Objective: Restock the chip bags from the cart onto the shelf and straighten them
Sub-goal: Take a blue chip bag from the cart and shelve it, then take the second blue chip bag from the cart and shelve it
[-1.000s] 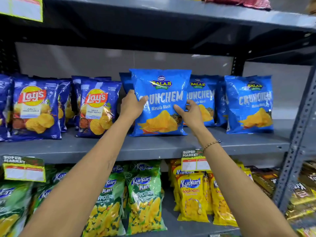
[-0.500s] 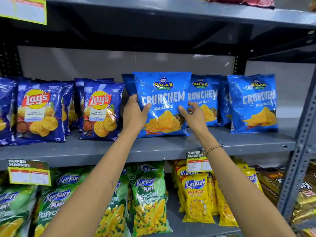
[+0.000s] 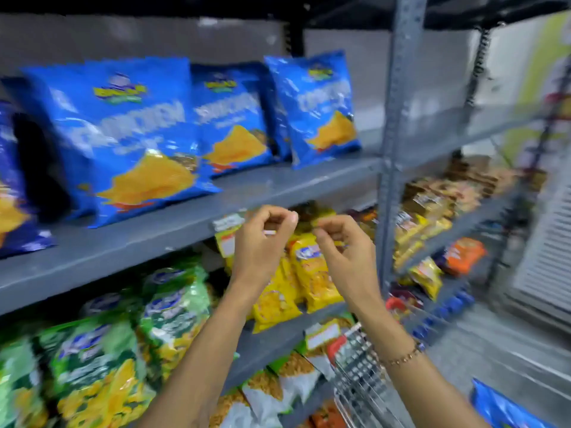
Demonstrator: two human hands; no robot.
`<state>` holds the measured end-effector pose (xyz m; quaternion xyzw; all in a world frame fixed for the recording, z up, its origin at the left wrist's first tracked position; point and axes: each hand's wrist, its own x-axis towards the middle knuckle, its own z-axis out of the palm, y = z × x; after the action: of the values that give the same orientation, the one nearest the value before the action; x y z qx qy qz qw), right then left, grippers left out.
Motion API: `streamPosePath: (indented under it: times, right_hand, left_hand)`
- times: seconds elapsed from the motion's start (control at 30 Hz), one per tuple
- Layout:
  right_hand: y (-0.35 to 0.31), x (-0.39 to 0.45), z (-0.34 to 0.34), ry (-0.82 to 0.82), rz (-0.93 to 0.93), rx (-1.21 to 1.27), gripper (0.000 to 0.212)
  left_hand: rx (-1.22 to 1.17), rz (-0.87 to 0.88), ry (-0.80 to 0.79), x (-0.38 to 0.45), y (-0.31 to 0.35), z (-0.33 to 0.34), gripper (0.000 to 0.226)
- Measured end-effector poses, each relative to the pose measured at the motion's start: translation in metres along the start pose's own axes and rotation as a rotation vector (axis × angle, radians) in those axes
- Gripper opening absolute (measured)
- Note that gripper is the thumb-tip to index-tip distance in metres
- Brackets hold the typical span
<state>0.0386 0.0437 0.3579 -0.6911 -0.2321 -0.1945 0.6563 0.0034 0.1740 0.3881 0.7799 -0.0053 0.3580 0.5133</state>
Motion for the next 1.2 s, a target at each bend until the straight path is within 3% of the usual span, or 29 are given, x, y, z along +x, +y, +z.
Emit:
streamPosePath:
  times: [0.17,0.3,0.4,0.5,0.57,0.77,0.9,0.97,1.1,1.2]
  right_hand:
    - [0.092,-0.060,-0.110,0.123,0.343,-0.103,0.020]
    - [0.183,-0.112,-0.184,0.272,0.669,-0.248,0.015]
    - [0.244,-0.160,-0.232,0.392,0.932,-0.345,0.014]
    - [0.295,-0.212,-0.270,0.393,1.300,-0.447,0.023]
    - [0.323,-0.237,-0.292,0.322,1.414,-0.511,0.028]
    - [0.372,-0.256,-0.331,0.245,1.629,-0.345,0.041]
    - [0.404,-0.274,-0.339,0.280,1.563,-0.323,0.068]
    - [0.417,-0.284,-0.341,0.344,1.433,-0.278,0.080]
    - [0.435,-0.291,-0.345,0.464,1.422,-0.058,0.090]
    - [0.449,-0.292,-0.350,0.458,1.383,-0.101,0.081]
  left_hand:
    - [-0.014,-0.195,-0.386,-0.048,-0.058,0.118,0.011]
    - [0.058,-0.351,-0.735,-0.093,-0.111,0.212,0.015]
    - [0.112,-0.488,-0.910,-0.136,-0.152,0.278,0.025]
    - [0.208,-0.620,-1.058,-0.179,-0.197,0.329,0.020]
    - [0.246,-0.672,-1.134,-0.204,-0.227,0.358,0.030]
    - [0.283,-0.869,-1.221,-0.248,-0.284,0.422,0.027]
    - [0.233,-0.903,-1.377,-0.275,-0.314,0.448,0.098]
    - [0.307,-0.866,-1.408,-0.280,-0.316,0.457,0.112]
    - [0.267,-0.960,-1.434,-0.280,-0.326,0.468,0.122]
    - [0.149,-0.933,-1.421,-0.281,-0.332,0.473,0.099]
